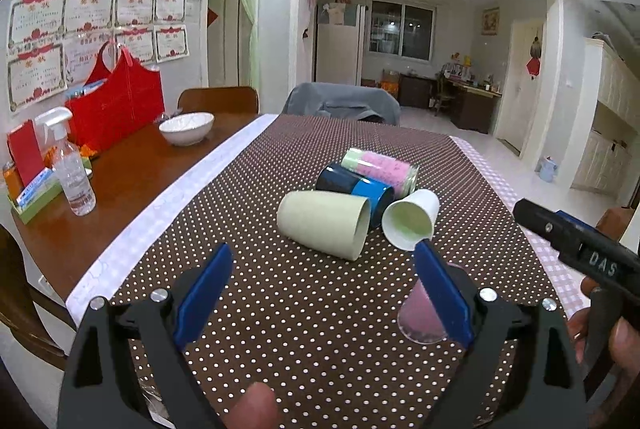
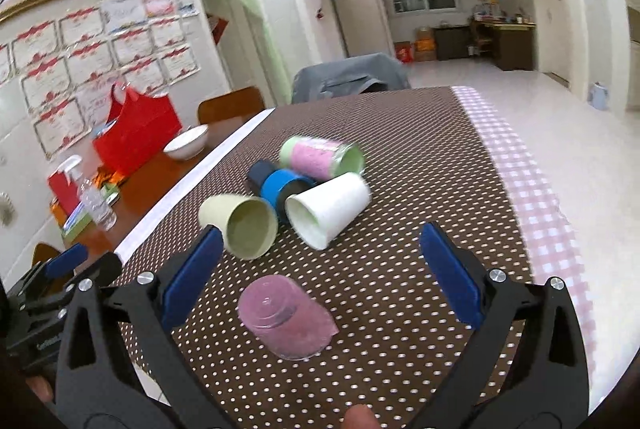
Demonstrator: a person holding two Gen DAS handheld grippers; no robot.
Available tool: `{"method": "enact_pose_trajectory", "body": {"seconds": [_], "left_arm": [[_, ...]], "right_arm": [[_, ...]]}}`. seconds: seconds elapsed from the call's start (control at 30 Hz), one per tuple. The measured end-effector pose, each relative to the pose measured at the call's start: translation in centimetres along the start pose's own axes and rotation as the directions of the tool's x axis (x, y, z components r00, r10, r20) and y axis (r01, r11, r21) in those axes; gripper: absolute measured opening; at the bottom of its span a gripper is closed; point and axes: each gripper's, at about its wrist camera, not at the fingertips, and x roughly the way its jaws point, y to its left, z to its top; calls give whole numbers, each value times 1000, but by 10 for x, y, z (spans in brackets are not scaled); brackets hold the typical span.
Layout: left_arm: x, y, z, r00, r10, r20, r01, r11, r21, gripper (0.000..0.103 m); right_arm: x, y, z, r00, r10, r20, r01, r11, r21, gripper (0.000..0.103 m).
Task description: Flip cup upside down
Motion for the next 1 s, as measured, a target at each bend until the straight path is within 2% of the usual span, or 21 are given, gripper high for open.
{"method": "enact_pose_trajectory", "body": {"seconds": [0.23,0.53,1.0], "left_arm": [[-13,-10,0,1000,9,21,-9,1000,12,90],[-25,-26,0,999,-24,42,21,999,50,90],[-55,-34,5,993,-8,115,1,998,63,90]], "right_arm": [[-20,0,3,992,-106,73,109,993,-39,97],[-35,8,-3,978,-173,118,185,977,-103,97],[-60,18,-4,975,-155,158,178,973,-144,97]]}}
